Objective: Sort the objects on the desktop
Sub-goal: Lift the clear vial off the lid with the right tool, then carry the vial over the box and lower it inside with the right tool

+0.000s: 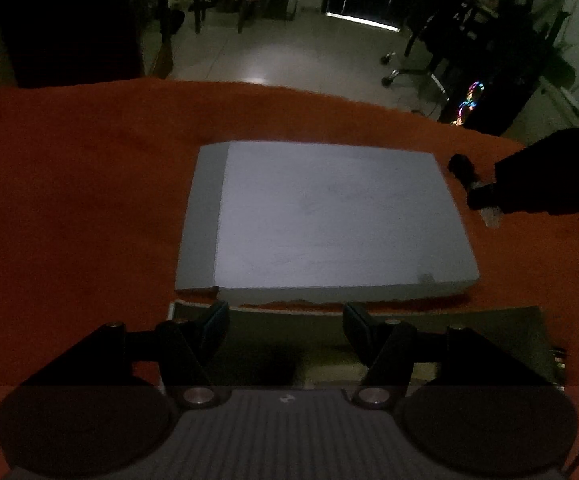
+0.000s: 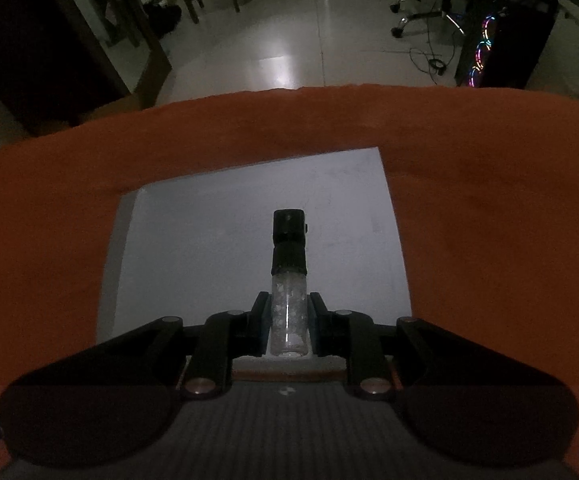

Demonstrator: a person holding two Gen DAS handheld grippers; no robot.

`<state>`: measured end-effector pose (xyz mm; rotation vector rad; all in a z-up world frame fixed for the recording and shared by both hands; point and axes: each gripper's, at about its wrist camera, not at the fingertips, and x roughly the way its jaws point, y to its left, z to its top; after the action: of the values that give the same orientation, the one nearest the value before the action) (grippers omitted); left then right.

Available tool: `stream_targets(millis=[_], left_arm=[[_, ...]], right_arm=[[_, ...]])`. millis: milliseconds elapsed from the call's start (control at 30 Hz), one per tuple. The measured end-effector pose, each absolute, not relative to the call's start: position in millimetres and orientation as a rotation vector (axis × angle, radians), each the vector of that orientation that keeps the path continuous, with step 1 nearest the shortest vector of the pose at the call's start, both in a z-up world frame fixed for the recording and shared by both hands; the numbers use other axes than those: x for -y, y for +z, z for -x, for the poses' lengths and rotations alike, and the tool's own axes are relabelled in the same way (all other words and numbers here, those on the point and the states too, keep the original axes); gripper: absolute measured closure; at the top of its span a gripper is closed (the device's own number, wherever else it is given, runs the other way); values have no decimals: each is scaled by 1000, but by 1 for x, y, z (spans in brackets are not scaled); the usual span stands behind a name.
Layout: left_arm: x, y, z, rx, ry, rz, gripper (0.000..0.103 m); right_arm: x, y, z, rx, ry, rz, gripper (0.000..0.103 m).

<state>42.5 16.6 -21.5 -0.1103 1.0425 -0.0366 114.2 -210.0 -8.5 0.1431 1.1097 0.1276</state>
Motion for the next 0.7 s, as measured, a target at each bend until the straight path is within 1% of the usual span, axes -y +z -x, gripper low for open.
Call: stream_targets(millis=[233,333,567,700], left_arm=[[-10,-16,-9,-1026,-58,123,44],[-10,-16,1,-1026,-56,117,44],[-17,-21,23,-1025,-36,115,44],[-20,-31,31,-1039,-41,122,44]], right_arm=[[209,14,-43,-1079,196,-168,82],[210,14,-16,-1084,221,-175,82],[214,-8,35,-1107,233,-180,82],[218,-29,51,-1142,244,-240,82]])
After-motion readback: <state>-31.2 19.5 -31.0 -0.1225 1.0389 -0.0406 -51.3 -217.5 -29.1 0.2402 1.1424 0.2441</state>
